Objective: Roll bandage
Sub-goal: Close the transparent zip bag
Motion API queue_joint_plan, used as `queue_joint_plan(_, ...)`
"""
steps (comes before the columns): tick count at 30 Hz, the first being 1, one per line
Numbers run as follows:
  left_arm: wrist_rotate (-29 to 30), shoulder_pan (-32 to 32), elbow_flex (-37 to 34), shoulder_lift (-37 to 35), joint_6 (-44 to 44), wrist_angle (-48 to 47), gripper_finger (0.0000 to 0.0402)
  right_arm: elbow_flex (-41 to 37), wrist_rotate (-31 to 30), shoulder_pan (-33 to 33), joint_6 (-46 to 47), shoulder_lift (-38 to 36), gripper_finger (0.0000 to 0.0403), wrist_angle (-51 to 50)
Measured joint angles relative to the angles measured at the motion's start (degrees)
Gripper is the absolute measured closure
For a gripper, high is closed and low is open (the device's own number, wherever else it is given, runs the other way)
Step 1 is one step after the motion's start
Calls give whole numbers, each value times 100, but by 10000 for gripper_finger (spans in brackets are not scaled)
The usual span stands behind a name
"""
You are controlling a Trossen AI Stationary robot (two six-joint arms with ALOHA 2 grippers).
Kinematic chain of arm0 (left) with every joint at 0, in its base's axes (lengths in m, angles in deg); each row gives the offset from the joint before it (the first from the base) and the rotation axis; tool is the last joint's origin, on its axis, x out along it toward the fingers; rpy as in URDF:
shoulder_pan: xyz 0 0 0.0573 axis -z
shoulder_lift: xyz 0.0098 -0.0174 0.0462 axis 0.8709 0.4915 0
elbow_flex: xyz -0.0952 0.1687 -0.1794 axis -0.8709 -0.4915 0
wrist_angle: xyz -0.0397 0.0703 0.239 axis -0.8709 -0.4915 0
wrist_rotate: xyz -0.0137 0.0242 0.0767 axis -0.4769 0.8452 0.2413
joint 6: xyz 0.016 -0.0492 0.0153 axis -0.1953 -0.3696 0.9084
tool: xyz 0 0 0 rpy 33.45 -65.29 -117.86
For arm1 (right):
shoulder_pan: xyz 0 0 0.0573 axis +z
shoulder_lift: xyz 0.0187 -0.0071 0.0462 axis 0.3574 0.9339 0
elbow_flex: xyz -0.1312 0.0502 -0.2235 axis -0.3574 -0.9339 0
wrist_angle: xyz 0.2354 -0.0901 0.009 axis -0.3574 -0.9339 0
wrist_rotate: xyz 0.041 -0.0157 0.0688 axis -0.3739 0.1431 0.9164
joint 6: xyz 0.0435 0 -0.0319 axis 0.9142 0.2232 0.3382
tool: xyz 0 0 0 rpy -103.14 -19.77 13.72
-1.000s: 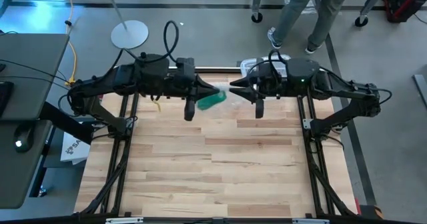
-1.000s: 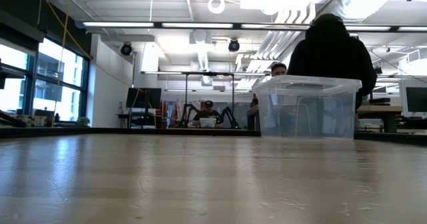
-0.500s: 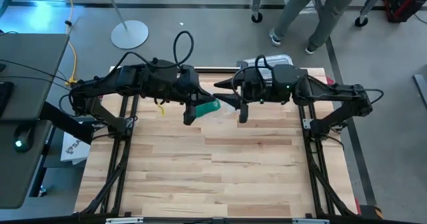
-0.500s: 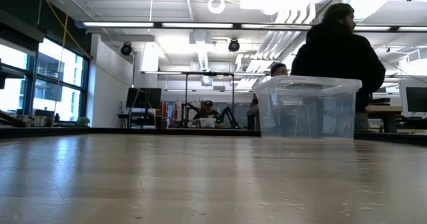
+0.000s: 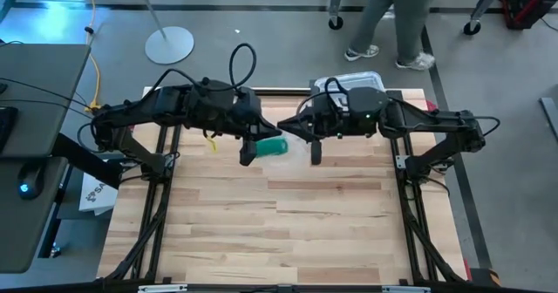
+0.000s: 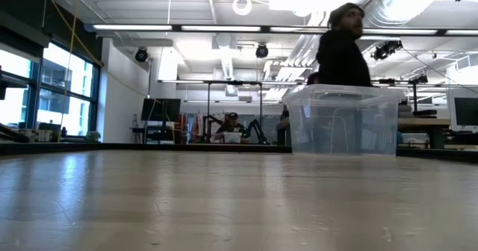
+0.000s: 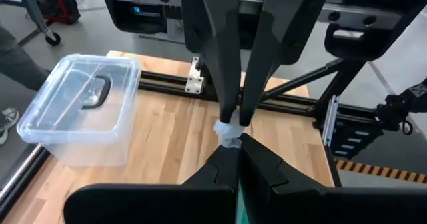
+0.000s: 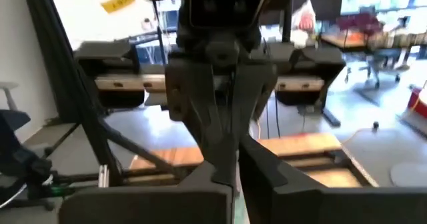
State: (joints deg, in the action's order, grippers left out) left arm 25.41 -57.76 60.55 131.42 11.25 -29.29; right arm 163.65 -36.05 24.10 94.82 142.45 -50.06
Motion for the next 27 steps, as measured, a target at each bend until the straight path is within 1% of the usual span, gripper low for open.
queue_joint_plan(4,-28,0,-4,12,-37,-58,401,6,25,0,220,62,392,-191)
queue_joint_plan(7,-93,0,-4,12,-63,-100,401,8,27,4,101,79,400,-170)
queue_joint_plan(13,-107,0,2,-1,-175,-156,401,-7,-30,0,23,-73,400,276)
queue_joint_plan(16,-109,0,2,-1,-184,-163,401,-3,-13,-31,26,-136,402,342)
queue_joint_plan(22,-120,0,2,-1,-193,-178,401,-3,567,-94,94,-6,403,315)
queue_joint_plan(24,-125,0,2,-1,-193,-183,401,-3,662,-92,101,49,403,297)
queue_joint_plan(27,-112,0,5,-1,-189,-243,401,-3,412,-85,180,179,403,-3)
